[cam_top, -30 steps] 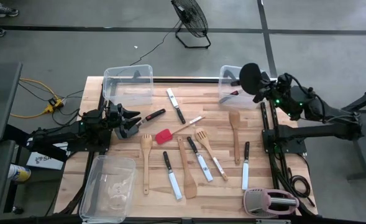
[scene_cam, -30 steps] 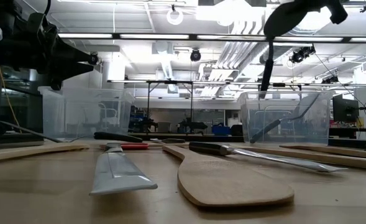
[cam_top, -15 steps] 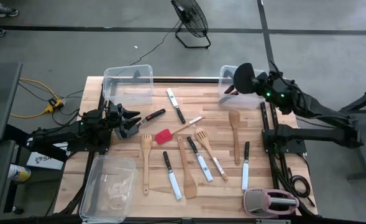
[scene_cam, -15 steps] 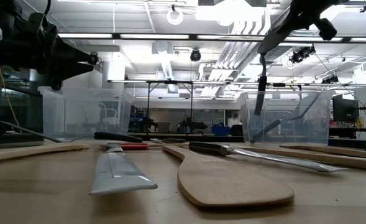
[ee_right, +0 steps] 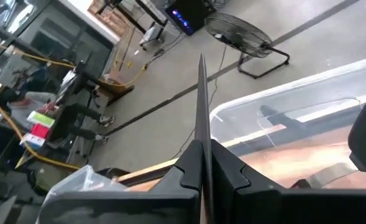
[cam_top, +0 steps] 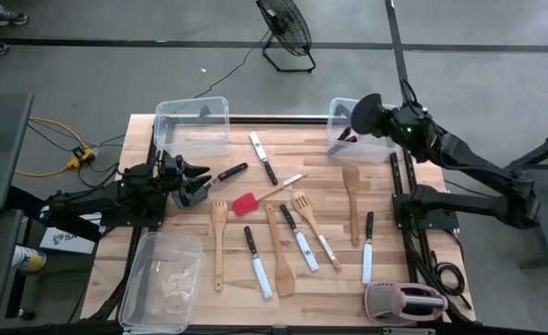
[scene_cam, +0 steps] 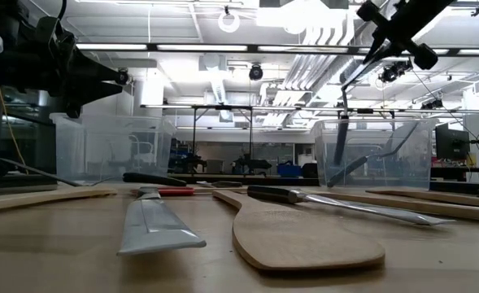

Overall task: Pick & Place Kitchen Items
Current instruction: Put the right black spatula into the top right transparent bin

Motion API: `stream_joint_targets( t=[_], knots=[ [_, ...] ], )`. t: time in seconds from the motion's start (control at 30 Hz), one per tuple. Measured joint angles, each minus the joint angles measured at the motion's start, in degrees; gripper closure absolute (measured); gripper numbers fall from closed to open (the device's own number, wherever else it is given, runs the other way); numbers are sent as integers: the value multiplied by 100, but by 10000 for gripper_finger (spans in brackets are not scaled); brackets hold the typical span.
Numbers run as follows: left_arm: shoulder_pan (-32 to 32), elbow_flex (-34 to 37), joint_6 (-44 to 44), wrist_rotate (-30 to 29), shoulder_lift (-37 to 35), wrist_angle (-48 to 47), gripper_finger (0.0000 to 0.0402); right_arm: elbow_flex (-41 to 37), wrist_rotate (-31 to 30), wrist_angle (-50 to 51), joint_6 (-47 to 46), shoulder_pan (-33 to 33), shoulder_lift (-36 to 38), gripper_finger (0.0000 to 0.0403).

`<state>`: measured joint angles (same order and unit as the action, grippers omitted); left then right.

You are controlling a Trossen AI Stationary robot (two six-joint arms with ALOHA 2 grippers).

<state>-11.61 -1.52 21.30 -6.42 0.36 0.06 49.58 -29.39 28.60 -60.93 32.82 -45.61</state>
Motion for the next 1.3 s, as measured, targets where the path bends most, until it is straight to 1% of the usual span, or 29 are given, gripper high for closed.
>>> stream_joint_targets(
  t=[0.13, 0.3, 0.57, 1.0, 1.13, 1.3],
  knots=[
    [2, 0, 0, -1, 0, -1, 239, 0, 115, -7, -177, 190, -120, 400],
    [-1, -2, 0, 0, 1, -1, 239, 0, 380, -69, -232, 362, -311, 400],
    [0, -1, 0, -1, -1, 0, 239, 0, 625, -180, -234, 703, -574, 400],
    [1, -1, 0, 0, -1, 0, 239, 5, 696, -120, -214, 1142, -1015, 399],
    [1, -2, 0, -1, -2, 1, 239, 9, 810, -87, -225, 1257, -1064, 386],
    [2, -1, 0, 0, 1, -1, 239, -4, 940, 184, -232, 1335, -1081, 353]
  ],
)
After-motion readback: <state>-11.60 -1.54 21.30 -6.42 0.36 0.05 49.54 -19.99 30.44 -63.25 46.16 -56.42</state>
